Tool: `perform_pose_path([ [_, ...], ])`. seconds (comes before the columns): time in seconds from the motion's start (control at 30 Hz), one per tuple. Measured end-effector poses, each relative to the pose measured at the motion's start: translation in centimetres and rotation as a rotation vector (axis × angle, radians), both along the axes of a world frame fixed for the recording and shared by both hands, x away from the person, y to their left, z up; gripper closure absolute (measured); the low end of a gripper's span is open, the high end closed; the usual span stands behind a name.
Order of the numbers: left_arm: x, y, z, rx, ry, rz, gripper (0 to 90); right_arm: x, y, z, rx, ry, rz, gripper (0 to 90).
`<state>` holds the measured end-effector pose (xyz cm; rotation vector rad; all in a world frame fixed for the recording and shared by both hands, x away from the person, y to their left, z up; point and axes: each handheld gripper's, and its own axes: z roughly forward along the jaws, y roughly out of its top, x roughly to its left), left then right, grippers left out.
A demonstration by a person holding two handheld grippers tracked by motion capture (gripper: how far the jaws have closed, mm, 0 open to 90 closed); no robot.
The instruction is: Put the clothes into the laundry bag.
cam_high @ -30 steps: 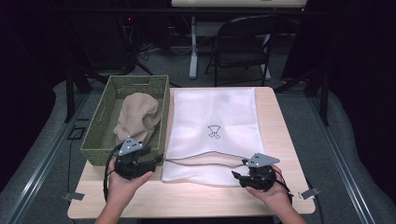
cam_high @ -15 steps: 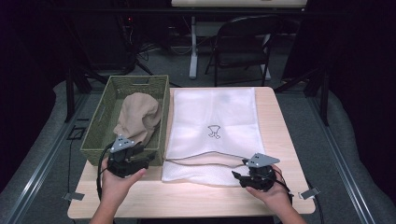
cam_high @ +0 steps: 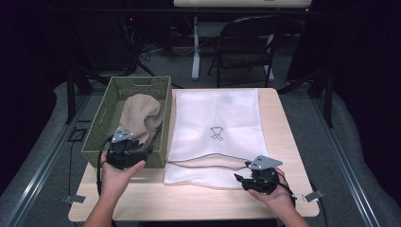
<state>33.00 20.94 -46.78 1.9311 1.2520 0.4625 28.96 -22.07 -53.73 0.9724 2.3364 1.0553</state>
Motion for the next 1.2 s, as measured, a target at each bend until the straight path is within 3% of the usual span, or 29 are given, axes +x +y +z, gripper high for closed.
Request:
perform_pose_path([
  [0.23, 1.6, 0.5, 0.9, 0.027, 0.018, 0.020, 38.9, 0.0, -0.1, 0.0, 0.005, 0.002, -0.002, 37.9],
  [0.53, 4.2, 1.7, 2.1, 0.009, 0.045, 0.060, 39.1, -0.1, -0.2, 0.0, 0.005, 0.003, -0.008, 37.7],
  [0.9, 7.2, 1.7, 3.7, 0.063, 0.071, 0.121, 40.7, -0.1, -0.3, -0.1, 0.007, 0.007, -0.005, 37.7],
  [1.2, 9.5, 1.3, 5.2, 0.034, 0.118, 0.162, 42.5, 0.0, -0.4, -0.1, 0.012, 0.012, -0.012, 37.7],
])
